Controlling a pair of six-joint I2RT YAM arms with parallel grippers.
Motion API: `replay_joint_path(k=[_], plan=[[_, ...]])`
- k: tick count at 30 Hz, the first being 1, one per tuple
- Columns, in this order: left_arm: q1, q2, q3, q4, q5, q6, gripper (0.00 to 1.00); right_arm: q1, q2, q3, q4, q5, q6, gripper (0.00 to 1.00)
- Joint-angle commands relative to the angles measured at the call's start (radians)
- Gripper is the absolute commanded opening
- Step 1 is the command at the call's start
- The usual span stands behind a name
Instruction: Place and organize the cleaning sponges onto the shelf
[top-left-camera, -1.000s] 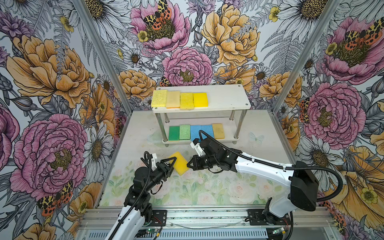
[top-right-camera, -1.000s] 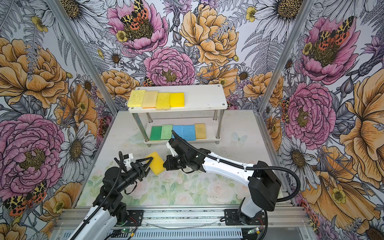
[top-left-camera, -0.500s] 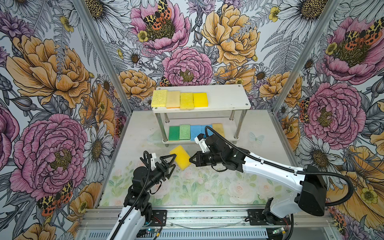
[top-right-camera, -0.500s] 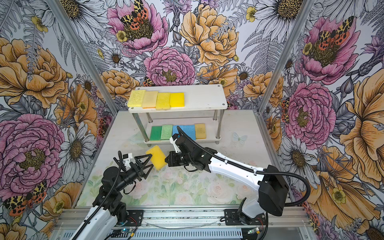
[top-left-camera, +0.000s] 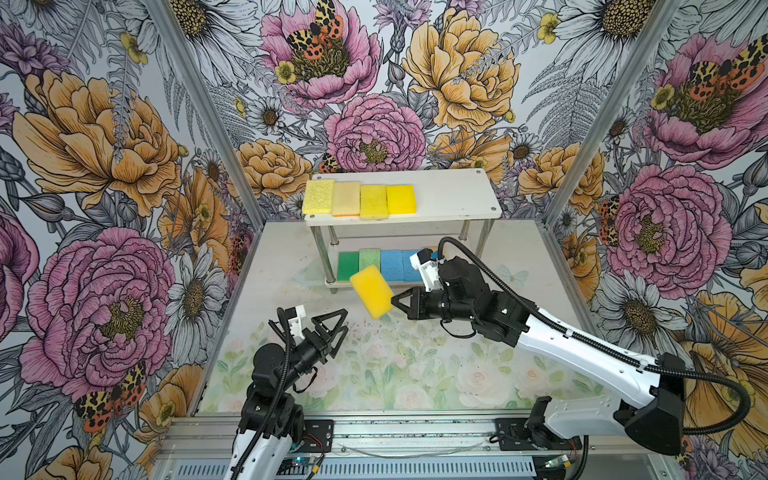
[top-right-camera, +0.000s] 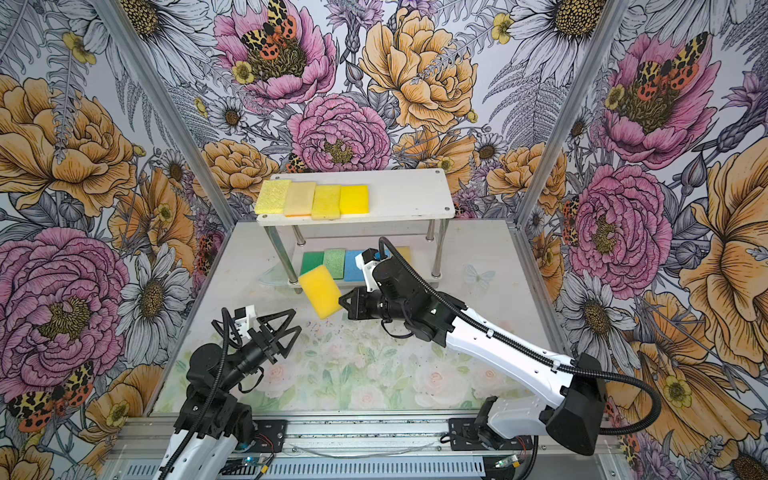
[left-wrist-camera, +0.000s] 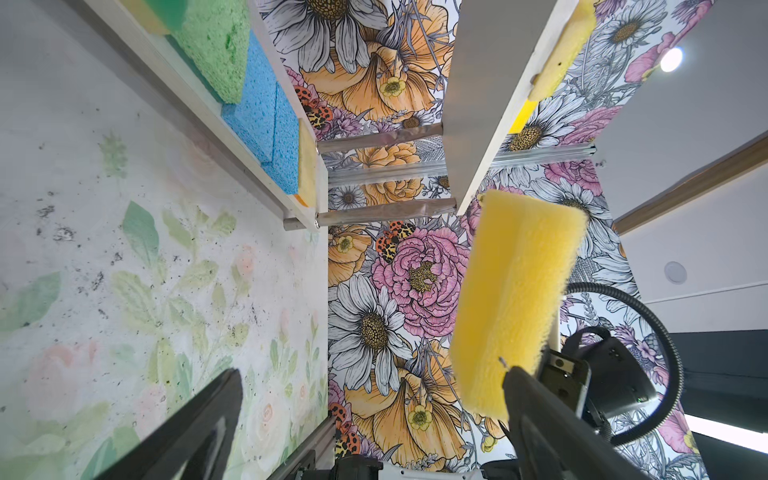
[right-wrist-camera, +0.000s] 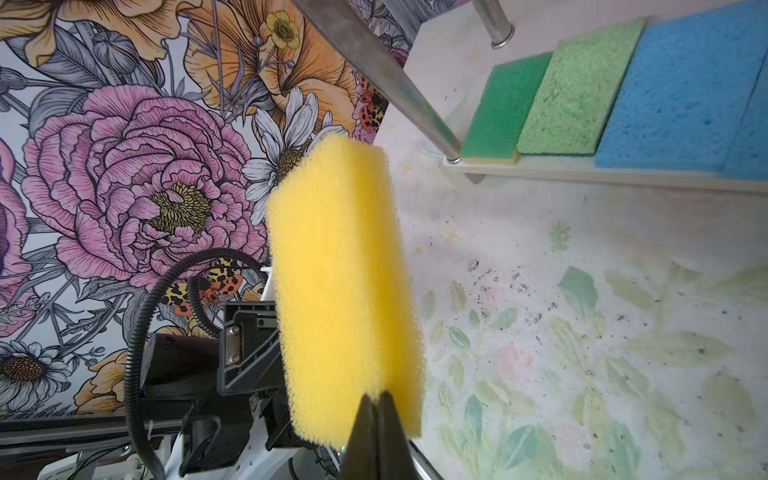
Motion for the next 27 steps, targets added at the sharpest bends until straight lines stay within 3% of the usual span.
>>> replay_joint_path(k=[1,13,19,27], plan=[[0.038,-0.007,0.024,-0.051,0.054,0.009,0.99,-0.011,-0.058,0.070,-0.023,0.034,-0.039,0.00],[0.062,0.037,0.018,-0.071,0.054,0.040,0.99,-0.106,-0.079,0.266,-0.029,-0.193,-0.064,0.00],[0.063,0.103,0.050,-0.072,0.044,0.075,0.99,-0.206,-0.073,0.338,-0.027,-0.300,-0.060,0.00],[0.061,0.255,0.214,-0.229,0.036,0.276,0.99,-0.336,-0.025,0.453,-0.027,-0.404,-0.056,0.00]])
